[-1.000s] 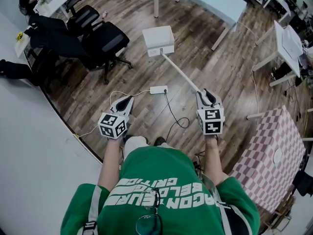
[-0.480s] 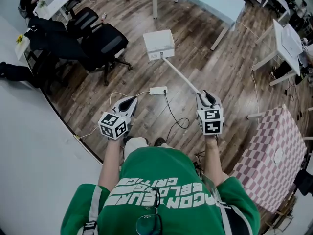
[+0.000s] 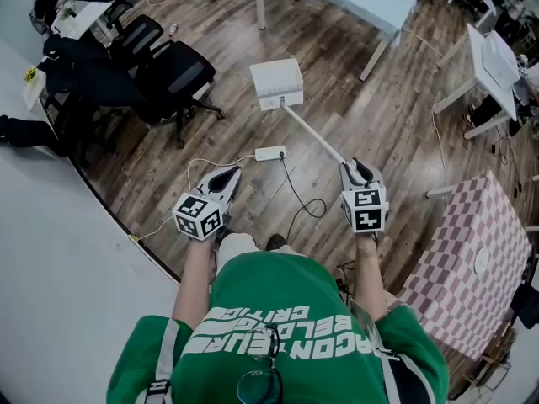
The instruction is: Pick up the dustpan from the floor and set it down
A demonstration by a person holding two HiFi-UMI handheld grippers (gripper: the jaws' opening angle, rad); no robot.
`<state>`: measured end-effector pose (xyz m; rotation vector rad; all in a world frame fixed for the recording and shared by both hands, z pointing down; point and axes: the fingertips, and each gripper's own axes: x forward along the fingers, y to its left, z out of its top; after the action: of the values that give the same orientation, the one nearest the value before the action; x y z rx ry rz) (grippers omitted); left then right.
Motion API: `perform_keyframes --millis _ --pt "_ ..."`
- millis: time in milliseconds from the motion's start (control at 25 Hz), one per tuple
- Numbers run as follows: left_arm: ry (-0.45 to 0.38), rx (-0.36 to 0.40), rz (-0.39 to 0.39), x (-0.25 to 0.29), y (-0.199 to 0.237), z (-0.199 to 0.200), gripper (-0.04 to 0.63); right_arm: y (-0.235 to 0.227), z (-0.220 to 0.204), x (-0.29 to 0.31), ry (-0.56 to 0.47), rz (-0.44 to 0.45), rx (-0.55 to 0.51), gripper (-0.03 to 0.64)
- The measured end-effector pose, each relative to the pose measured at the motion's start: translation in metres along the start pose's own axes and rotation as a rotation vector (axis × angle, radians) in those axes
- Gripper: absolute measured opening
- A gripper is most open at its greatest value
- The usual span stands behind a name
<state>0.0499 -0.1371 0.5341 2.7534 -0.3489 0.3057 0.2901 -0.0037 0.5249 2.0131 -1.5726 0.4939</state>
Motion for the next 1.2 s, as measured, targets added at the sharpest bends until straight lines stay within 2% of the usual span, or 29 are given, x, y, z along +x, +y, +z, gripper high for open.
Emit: perform_keyframes --millis 360,680,960,1200 --pt "0.036 0.011 -0.08 0.032 -0.02 -0.007 -0.008 -0.023 -0.05 0.0 0.092 -0.048 0.056 0.12" --pt "0.071 0.012 -0.166 0.082 -0.019 -0.006 -0.007 -0.054 -0.1 0.016 0.199 -0.112 0.122 0.12" --pt "0.086 0.018 -0.24 0.15 -0.005 0.011 -0.008 -0.089 -0.138 0.063 0.308 -0.146 0.185 0.12" --pt "0.126 0.036 -0.281 0.199 0.02 0.028 -0.007 -0.109 -0.178 0.124 0.435 -0.132 0.23 0.12"
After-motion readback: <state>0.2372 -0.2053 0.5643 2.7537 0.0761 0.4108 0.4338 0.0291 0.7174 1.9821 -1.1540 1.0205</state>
